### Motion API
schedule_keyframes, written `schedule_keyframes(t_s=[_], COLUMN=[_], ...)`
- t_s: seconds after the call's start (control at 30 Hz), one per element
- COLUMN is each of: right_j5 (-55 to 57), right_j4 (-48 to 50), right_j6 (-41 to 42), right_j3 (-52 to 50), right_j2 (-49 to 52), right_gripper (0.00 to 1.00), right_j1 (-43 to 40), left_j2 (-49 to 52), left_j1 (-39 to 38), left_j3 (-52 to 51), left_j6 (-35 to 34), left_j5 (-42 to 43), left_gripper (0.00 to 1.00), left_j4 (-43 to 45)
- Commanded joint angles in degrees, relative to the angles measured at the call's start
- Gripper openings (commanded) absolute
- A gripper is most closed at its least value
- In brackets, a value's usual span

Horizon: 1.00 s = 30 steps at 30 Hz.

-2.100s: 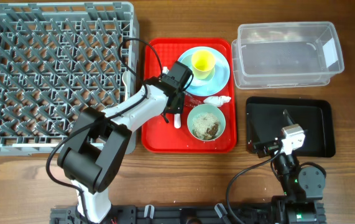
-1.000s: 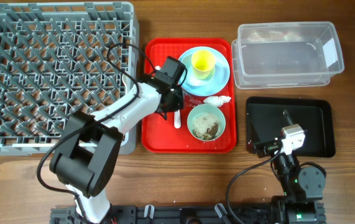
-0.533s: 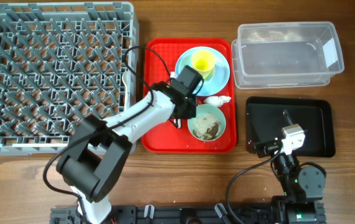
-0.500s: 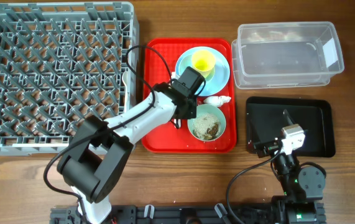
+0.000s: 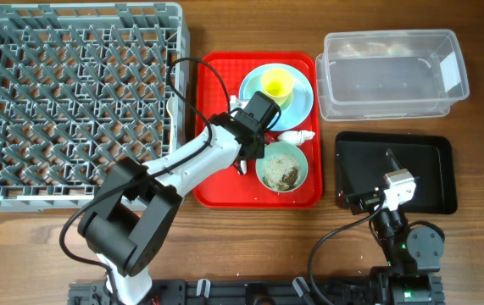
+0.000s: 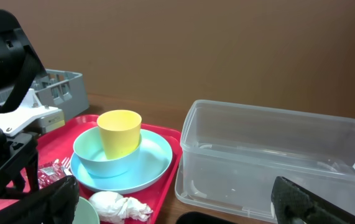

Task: Sort waste into correct bins and load items into the dishwasher rack
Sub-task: 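Grasp the white fork with the left gripper beneath the wrapper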

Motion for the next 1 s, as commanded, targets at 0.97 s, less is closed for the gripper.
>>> schedule_keyframes(t_s=[0.97], right_j5=[0.5], right_j4=[0.2], right_j6=[0.4], right_j3=[-0.1], right_j2=[-0.2], right_gripper=[1.00], right_j1=[-0.2], left_j2=[0.6], left_j1=[0.1], left_j3=[-0.6], left_j6=[-1.5], left_j5=[-15.0], left_gripper=[0.04], left_j4=[-4.5])
